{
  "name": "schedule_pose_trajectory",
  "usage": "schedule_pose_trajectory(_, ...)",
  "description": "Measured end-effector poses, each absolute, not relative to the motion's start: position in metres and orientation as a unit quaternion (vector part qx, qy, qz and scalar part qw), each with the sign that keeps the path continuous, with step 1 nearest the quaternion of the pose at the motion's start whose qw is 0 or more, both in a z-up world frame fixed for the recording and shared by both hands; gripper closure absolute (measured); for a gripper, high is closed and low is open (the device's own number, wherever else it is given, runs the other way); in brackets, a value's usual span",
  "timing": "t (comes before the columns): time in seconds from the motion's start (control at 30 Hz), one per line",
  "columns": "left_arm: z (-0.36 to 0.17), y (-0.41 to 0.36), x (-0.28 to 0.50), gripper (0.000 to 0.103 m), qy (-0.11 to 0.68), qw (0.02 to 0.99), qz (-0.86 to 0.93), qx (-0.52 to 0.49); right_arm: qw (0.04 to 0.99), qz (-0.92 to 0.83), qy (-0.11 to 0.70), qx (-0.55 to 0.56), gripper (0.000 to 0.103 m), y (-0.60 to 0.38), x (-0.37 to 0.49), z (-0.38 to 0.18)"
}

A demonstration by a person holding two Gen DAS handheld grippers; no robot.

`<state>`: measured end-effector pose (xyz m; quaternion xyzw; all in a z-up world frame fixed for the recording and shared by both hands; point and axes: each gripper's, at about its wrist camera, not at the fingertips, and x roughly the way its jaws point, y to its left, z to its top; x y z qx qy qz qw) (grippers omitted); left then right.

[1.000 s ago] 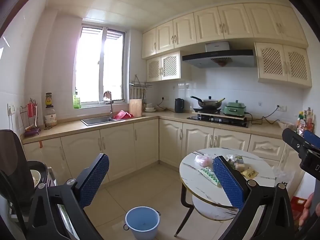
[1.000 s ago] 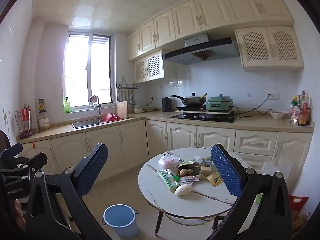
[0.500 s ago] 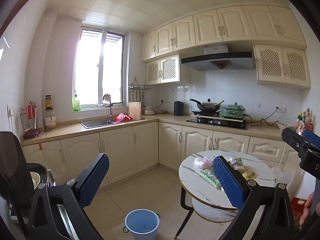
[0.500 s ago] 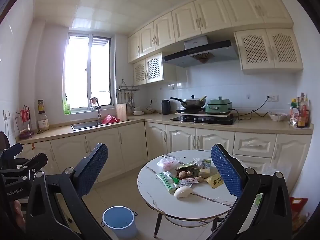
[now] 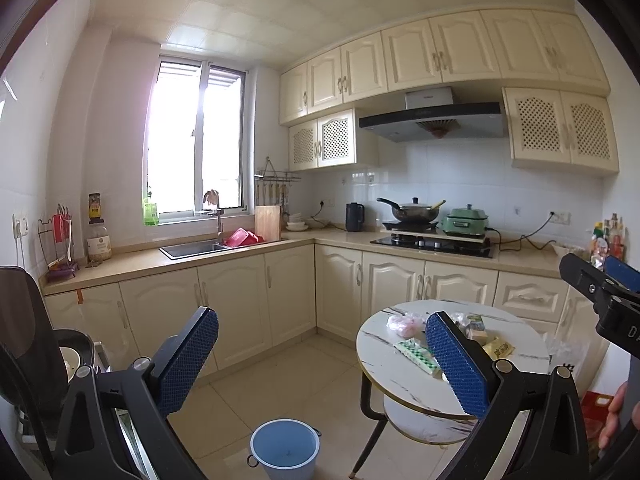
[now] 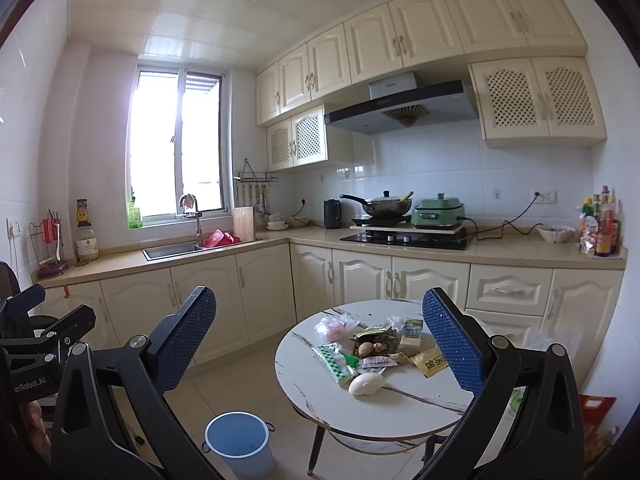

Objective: Collect trash

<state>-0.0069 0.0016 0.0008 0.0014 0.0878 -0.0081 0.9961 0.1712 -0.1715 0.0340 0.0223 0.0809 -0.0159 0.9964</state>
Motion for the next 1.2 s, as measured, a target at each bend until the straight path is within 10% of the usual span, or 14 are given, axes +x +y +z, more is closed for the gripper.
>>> schedule_pose_trajectory(1.2,-0.001,0.000,0.001,0.001,0.083,0.996,-0.008,0.007,0.995,-0.023,0.090,0.034,0.000,-0.182,0.180,0.021)
